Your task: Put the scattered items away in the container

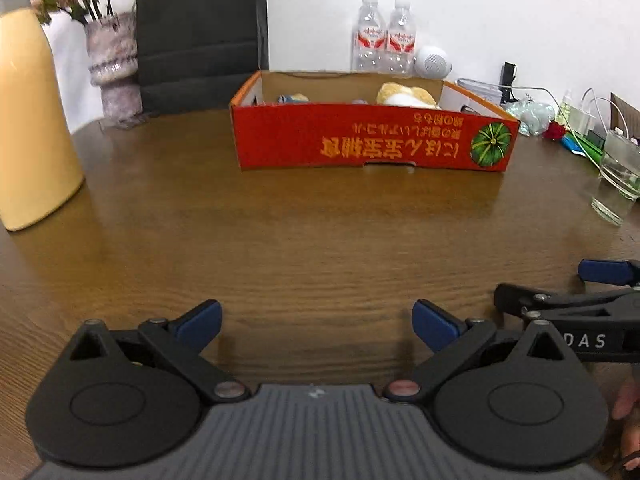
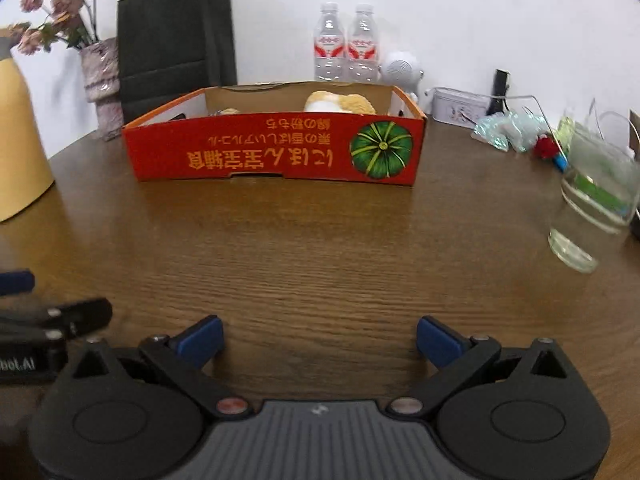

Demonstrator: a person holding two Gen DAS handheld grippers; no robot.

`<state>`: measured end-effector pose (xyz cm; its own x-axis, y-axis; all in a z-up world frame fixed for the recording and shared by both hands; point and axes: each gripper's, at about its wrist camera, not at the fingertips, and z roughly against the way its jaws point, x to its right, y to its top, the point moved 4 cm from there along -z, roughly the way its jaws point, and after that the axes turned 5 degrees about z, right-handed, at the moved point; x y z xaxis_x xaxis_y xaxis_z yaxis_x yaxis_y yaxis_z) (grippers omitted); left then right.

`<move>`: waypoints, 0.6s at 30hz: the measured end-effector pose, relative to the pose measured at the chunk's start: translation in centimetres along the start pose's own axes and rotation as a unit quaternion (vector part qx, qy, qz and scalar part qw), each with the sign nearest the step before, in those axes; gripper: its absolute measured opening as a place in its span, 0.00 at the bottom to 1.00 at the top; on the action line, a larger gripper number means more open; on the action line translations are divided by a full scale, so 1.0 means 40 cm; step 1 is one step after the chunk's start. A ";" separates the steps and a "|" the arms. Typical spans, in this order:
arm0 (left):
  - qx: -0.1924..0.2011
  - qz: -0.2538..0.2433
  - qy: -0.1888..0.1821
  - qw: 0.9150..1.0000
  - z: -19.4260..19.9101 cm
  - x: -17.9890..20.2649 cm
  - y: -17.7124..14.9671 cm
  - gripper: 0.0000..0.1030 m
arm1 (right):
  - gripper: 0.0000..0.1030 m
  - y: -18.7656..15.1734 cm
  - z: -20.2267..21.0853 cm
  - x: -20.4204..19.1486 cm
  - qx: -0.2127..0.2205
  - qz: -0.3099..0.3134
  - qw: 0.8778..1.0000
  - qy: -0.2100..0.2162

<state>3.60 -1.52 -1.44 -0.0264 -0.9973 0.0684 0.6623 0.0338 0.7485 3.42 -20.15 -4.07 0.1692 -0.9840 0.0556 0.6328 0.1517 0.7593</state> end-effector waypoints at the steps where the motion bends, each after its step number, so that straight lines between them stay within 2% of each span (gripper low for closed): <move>1: -0.003 0.000 0.002 1.000 -0.001 -0.001 -0.007 1.00 | 1.00 -0.001 -0.001 -0.004 0.002 0.001 1.000 -0.002; 4: 0.009 -0.007 0.003 1.000 0.000 -0.004 -0.028 1.00 | 1.00 -0.008 0.003 -0.005 0.001 -0.009 1.000 -0.006; 18: 0.008 -0.001 0.000 1.000 0.001 -0.009 -0.027 1.00 | 1.00 -0.023 0.020 0.002 0.001 -0.016 1.000 -0.012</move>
<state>2.87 -1.19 -2.27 -0.0280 -0.9974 0.0671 0.6497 0.0328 0.7595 2.23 -20.43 -4.23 0.1313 -0.9903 0.0461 0.6363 0.1198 0.7621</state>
